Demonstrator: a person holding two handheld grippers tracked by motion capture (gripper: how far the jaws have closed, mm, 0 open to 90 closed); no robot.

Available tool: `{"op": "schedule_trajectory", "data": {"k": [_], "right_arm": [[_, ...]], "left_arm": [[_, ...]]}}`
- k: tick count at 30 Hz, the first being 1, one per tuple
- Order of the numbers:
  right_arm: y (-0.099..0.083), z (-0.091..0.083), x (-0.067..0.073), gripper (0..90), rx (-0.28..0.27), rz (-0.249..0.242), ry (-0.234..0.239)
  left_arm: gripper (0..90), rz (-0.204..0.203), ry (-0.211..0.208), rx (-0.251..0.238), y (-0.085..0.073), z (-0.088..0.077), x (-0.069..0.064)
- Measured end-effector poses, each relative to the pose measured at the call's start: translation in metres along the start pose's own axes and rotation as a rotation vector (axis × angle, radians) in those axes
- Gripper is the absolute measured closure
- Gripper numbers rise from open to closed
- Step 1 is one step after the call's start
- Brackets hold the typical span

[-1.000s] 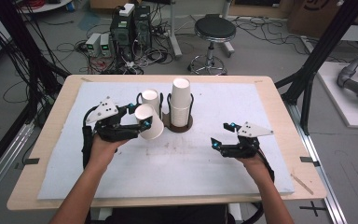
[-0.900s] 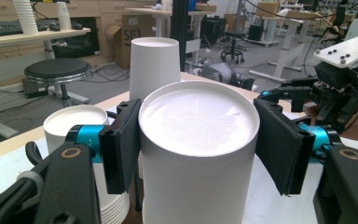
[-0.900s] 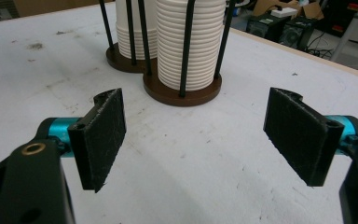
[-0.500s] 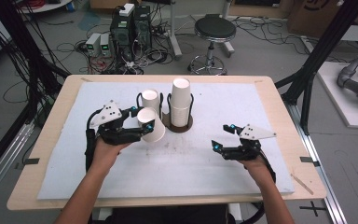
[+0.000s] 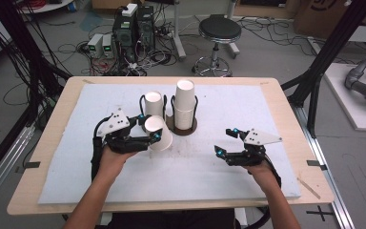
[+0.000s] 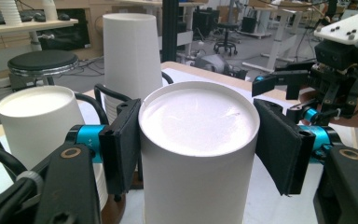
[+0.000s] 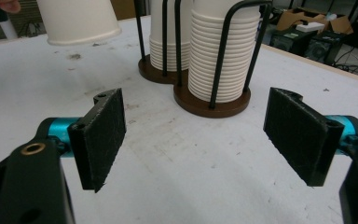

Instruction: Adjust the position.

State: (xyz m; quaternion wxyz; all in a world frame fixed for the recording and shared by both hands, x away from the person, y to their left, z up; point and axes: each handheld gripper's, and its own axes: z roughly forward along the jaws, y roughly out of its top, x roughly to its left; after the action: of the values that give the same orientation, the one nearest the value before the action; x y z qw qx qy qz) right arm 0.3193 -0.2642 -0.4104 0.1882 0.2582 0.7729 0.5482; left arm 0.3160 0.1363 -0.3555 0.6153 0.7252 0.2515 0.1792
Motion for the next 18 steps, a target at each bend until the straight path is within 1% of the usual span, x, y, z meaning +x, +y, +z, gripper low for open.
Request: {"op": "schedule_trajectory", "data": {"k": [1,2,4,8,11,12,13,14,15,16,17,18], "right_arm": [[0.000,0.000,0.001,21.4,0.001,-0.003,0.005],[0.000,0.001,0.001,21.4,0.002,-0.011,0.005],[0.000,0.000,0.002,21.4,0.008,-0.012,0.012],[0.000,0.000,0.004,21.3,-0.006,-0.015,0.025],[0.000,0.000,0.004,21.0,-0.023,-0.012,0.043],[0.000,0.001,0.005,21.0,-0.027,0.000,0.072],[0.000,0.001,0.005,21.0,-0.027,0.000,0.072],[0.001,0.001,0.007,21.0,-0.031,0.007,0.110],[0.001,0.001,0.009,21.0,-0.034,0.002,0.129],[0.001,0.001,0.009,21.0,-0.034,0.002,0.129],[0.003,0.002,0.011,20.9,-0.037,-0.011,0.161],[0.003,0.002,0.011,20.9,-0.037,-0.011,0.161]], "left_arm": [[35.5,-0.003,-0.001,-0.001,0.000,0.000,-0.001],[35.6,0.002,-0.002,0.003,0.000,0.001,-0.002],[35.6,0.003,-0.008,0.000,0.000,0.001,-0.004],[35.6,0.006,-0.019,-0.002,0.003,0.003,-0.006],[35.6,0.008,-0.032,-0.001,0.004,0.005,-0.008],[35.6,0.012,-0.037,0.003,0.004,0.006,-0.008],[35.6,0.011,-0.042,0.002,0.005,0.007,-0.009],[35.6,0.012,-0.048,0.001,0.005,0.008,-0.010],[35.6,0.011,-0.056,0.003,0.005,0.009,-0.011],[35.6,0.015,-0.063,0.003,0.006,0.010,-0.012],[35.6,0.017,-0.071,0.005,0.006,0.011,-0.013],[35.6,0.021,-0.078,0.009,0.006,0.012,-0.014]]}}
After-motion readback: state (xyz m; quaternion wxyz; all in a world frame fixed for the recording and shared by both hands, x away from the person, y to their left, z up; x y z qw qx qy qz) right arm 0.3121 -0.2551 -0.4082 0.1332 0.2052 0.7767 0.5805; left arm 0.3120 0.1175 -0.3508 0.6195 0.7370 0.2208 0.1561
